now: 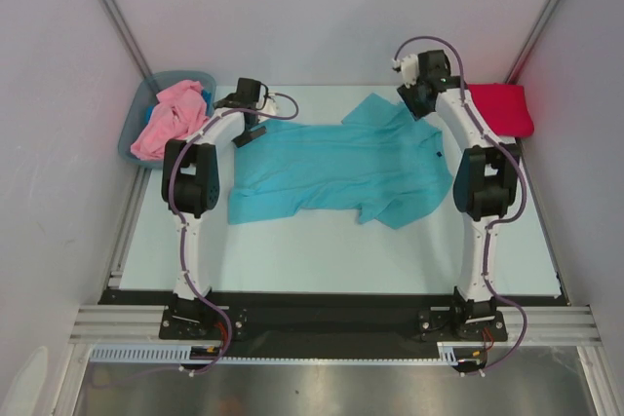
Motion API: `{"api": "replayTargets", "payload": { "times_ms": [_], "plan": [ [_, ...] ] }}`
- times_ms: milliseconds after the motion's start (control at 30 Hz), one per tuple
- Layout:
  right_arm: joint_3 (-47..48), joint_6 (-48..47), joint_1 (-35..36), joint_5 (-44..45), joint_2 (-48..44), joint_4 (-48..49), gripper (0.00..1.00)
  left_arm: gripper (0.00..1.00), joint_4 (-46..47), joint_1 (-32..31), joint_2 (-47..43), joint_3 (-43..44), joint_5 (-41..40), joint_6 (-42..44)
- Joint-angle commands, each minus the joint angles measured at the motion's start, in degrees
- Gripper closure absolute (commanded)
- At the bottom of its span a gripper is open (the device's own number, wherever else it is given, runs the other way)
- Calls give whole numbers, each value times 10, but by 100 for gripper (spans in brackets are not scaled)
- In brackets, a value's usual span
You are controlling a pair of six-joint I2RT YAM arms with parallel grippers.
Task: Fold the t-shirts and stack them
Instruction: Flatten the tshirt out
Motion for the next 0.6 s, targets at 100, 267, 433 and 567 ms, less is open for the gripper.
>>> {"api": "replayTargets", "payload": {
  "times_ms": [100, 267, 433, 567],
  "plan": [
    [131, 38, 41, -2, 75, 53, 56, 0, 10, -12, -42, -10, -8, -8],
    [213, 64, 51, 28, 178, 100, 100, 0, 9, -16, -49, -18, -10, -11],
    [230, 58, 71, 24, 208, 122, 100, 0, 9, -19, -54, -21, -13, -8],
    [230, 63, 82, 21, 219, 129, 100, 0, 8, -20, -54, -16, -16, -7]
  ]
}}
